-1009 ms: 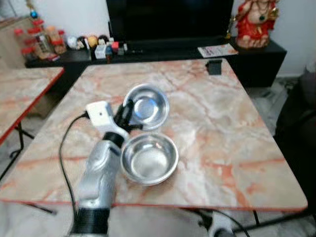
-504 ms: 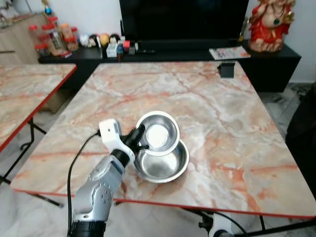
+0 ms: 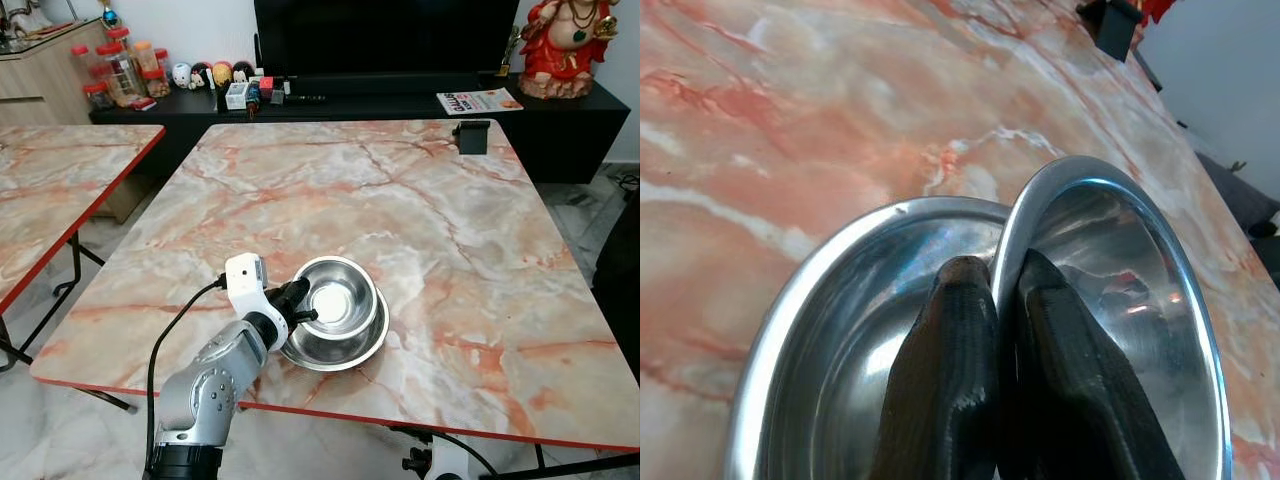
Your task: Setting the table
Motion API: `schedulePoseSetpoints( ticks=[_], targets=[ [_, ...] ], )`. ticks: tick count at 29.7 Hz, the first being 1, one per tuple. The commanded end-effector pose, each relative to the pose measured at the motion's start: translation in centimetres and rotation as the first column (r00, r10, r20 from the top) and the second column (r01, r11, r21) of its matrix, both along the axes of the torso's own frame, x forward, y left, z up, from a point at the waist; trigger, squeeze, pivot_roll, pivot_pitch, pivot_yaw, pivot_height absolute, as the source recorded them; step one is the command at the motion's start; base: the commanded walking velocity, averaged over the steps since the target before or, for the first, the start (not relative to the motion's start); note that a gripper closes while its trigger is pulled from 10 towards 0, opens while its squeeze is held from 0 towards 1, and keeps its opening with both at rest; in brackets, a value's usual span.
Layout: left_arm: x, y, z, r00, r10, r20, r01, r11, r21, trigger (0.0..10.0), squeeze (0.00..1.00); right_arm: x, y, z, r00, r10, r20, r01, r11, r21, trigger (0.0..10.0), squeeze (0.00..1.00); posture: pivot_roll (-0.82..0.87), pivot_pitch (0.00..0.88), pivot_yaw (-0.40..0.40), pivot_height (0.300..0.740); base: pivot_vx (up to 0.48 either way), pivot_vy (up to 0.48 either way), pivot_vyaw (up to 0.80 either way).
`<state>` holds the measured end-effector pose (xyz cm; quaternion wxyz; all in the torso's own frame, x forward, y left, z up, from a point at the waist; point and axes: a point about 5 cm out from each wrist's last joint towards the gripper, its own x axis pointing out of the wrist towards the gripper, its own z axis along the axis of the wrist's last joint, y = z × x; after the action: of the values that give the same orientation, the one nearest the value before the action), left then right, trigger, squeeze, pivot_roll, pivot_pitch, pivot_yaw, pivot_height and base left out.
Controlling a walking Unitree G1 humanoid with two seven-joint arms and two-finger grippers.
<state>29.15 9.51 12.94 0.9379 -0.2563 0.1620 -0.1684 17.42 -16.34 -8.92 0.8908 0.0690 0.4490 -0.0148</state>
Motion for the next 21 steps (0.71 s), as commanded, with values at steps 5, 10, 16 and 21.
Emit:
schedulePoseSetpoints(
  ticks=[5,10,16,21],
  targets=[
    [0.0,0.54,0.04,0.999,0.003,-0.037,-0.001,0.998,0.056,10.0,0.0,0.27,0.29,0.11,1.0,-0.008,0.01,0.008,1.0,0.007,10.0,0.0,0.08,0.0,0.078,0.74,0.0,0.0,0.0],
    [-0.01,0.56,-0.06,0.999,-0.005,-0.054,0.009,0.997,0.074,10.0,0.0,0.32,0.27,0.13,1.0,-0.007,0.01,0.007,1.0,0.006,10.0,0.0,0.08,0.0,0.076,0.74,0.0,0.0,0.0],
    [0.07,0.46,0.03,0.998,-0.016,-0.057,0.02,0.997,0.07,10.0,0.0,0.4,0.23,0.17,1.0,-0.006,0.011,0.006,1.0,0.005,10.0,0.0,0.08,0.0,0.074,0.74,0.0,0.0,0.0],
    [0.15,0.21,0.12,0.998,-0.029,-0.054,0.032,0.997,0.07,10.0,0.9,0.55,0.16,0.24,1.0,-0.008,0.015,0.008,1.0,0.005,10.0,0.0,0.08,0.0,0.071,0.74,0.0,0.0,0.0]
  ],
)
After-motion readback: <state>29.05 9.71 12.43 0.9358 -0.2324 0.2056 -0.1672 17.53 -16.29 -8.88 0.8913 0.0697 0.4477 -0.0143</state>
